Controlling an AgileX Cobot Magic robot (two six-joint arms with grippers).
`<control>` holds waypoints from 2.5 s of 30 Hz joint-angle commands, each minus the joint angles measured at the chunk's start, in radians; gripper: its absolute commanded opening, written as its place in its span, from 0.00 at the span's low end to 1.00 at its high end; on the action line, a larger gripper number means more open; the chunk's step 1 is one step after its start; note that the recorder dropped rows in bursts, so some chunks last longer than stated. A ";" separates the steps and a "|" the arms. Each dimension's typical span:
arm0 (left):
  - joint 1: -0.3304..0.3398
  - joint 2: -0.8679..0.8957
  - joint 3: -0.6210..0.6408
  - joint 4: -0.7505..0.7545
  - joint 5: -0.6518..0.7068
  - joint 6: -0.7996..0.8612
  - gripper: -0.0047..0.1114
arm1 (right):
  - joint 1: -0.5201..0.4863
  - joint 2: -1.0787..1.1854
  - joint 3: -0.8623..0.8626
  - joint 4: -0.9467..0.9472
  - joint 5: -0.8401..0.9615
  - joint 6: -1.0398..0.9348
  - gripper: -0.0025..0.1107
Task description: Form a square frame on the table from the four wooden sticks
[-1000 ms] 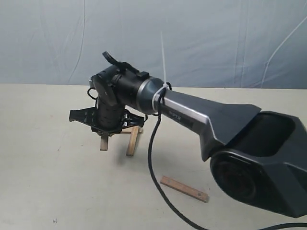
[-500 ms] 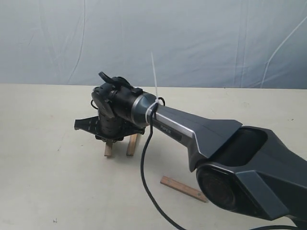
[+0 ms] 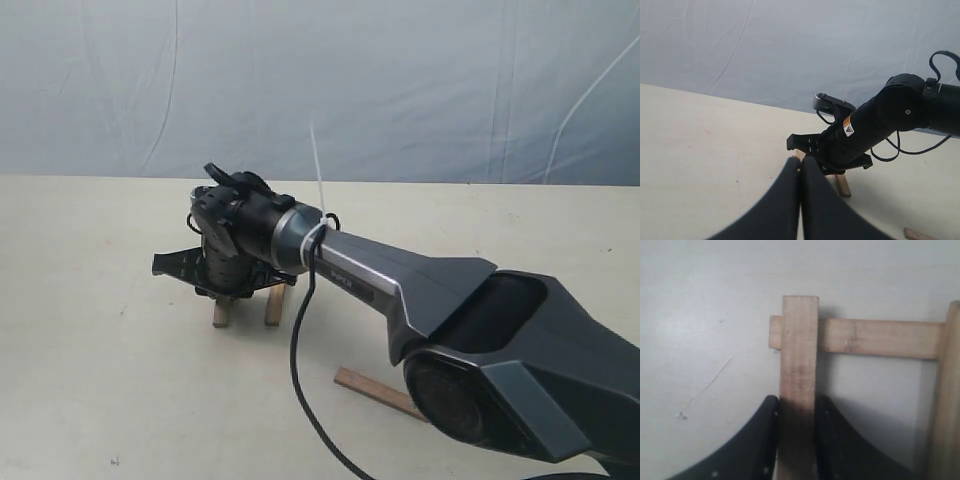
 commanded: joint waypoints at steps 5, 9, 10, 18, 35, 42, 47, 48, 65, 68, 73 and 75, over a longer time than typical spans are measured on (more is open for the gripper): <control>-0.004 -0.006 0.002 -0.010 0.005 0.000 0.04 | 0.001 0.011 -0.008 -0.005 0.003 0.000 0.28; -0.004 -0.006 0.002 -0.010 0.005 0.000 0.04 | 0.001 -0.015 -0.008 -0.016 0.004 0.000 0.47; -0.004 -0.006 0.002 -0.010 0.005 0.000 0.04 | 0.001 -0.026 -0.008 -0.025 0.007 0.000 0.49; -0.004 -0.006 0.002 -0.010 0.005 0.000 0.04 | -0.063 -0.165 -0.008 -0.013 0.188 -0.172 0.38; -0.004 -0.006 0.002 -0.016 0.010 0.000 0.04 | -0.115 -0.053 -0.002 0.095 0.295 -0.303 0.46; -0.004 -0.006 0.002 -0.016 0.010 0.002 0.04 | -0.115 -0.032 -0.002 0.079 0.266 -0.281 0.08; -0.004 -0.006 0.002 -0.012 0.010 0.002 0.04 | -0.150 -0.068 -0.009 0.035 0.295 -0.256 0.02; -0.004 -0.006 0.002 -0.010 0.008 0.002 0.04 | -0.153 -0.091 -0.007 -0.001 0.295 -0.261 0.01; -0.004 -0.006 0.002 -0.008 0.010 0.004 0.04 | -0.259 -0.794 1.138 -0.030 -0.172 0.117 0.01; -0.004 -0.006 0.002 -0.008 0.010 0.004 0.04 | -0.259 -0.821 1.301 0.013 -0.314 0.192 0.01; -0.004 -0.006 0.002 -0.010 0.010 0.002 0.04 | -0.243 -0.818 1.389 0.038 -0.375 0.197 0.01; -0.004 -0.006 0.002 -0.010 0.010 0.002 0.04 | -0.242 -0.818 1.401 0.038 -0.386 0.205 0.01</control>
